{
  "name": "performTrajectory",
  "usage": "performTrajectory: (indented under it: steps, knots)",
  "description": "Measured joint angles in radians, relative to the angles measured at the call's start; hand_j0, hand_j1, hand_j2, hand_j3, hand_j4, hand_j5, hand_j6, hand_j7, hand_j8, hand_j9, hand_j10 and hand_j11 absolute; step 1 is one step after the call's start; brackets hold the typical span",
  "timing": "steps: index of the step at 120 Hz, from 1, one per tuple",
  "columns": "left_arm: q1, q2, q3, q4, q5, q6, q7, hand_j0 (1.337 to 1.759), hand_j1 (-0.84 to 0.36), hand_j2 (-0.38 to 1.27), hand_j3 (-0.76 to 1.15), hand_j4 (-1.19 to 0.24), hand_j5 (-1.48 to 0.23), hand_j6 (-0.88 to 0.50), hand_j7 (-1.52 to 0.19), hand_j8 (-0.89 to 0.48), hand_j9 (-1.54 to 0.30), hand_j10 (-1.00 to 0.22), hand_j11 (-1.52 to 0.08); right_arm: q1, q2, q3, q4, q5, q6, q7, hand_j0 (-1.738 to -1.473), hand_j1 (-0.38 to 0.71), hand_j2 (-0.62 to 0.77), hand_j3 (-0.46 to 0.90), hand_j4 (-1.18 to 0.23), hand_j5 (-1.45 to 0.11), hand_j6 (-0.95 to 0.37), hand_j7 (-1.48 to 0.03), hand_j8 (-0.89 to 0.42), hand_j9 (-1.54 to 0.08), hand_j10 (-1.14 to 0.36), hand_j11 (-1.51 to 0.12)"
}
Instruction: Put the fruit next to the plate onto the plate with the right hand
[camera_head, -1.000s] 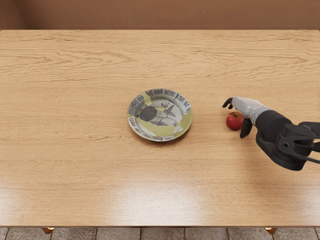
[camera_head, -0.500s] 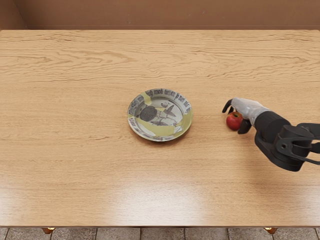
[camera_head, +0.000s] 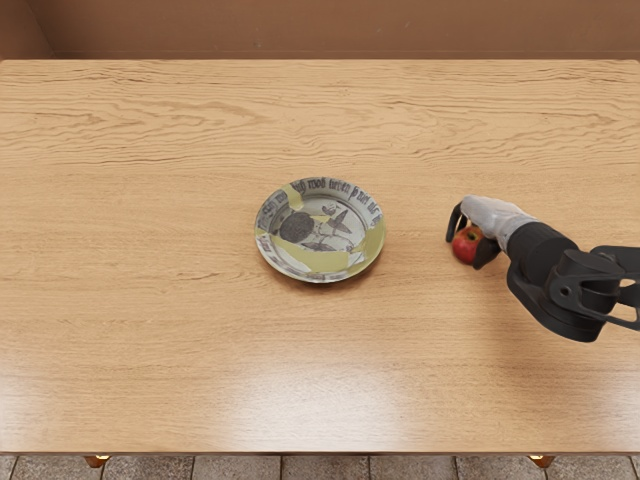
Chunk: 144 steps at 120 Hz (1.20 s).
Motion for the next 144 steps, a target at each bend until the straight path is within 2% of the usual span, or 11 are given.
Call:
performTrajectory:
  steps: [11, 39, 90, 111, 144]
  knots:
    - [0.0, 0.0, 0.0, 0.0, 0.0, 0.0, 0.0, 1.658, 0.35, 0.0, 0.0, 0.0, 0.0, 0.0, 0.0, 0.0, 0.0, 0.0, 0.0, 0.001, -0.001, 0.005, -0.01, 0.005, 0.001, 0.0, -1.651, 0.29, 0.27, 0.0, -0.72, -0.95, -0.43, -0.94, -0.36, -0.96, -0.62, -0.97]
    - [0.001, 0.0, 0.0, 0.0, 0.0, 0.0, 0.0, 1.658, 0.35, 0.0, 0.0, 0.0, 0.0, 0.0, 0.0, 0.0, 0.0, 0.0, 0.0, 0.009, 0.011, 0.05, -0.024, 0.011, 0.007, 0.0, -1.651, 0.3, 0.26, 0.0, -0.73, -1.0, -0.4, -0.97, -0.33, -0.99, -0.6, -0.99]
    - [0.0, 0.0, 0.0, 0.0, 0.0, 0.0, 0.0, 1.658, 0.35, 0.0, 0.0, 0.0, 0.0, 0.0, 0.0, 0.0, 0.0, 0.0, 0.0, 0.045, 0.079, 0.165, -0.03, 0.007, 0.015, 0.0, -1.651, 0.27, 0.25, 0.0, -0.73, -1.02, -0.44, -0.98, -0.34, -0.99, -0.62, -0.99]
    - [0.001, 0.0, 0.0, 0.0, 0.0, 0.0, 0.0, 1.658, 0.35, 0.0, 0.0, 0.0, 0.0, 0.0, 0.0, 0.0, 0.0, 0.0, 0.0, 0.052, 0.114, 0.206, -0.029, 0.006, 0.017, 0.0, -1.651, 0.27, 0.25, 0.0, -0.73, -1.02, -0.44, -0.98, -0.35, -0.99, -0.62, -0.99]
    - [0.0, 0.0, 0.0, 0.0, 0.0, 0.0, 0.0, 1.658, 0.35, 0.0, 0.0, 0.0, 0.0, 0.0, 0.0, 0.0, 0.0, 0.0, 0.0, 0.075, 0.221, 0.219, -0.026, 0.008, 0.019, 0.0, -1.653, 0.28, 0.26, 0.0, -0.72, -1.03, -0.43, -0.97, -0.34, -0.99, -0.61, -0.99]
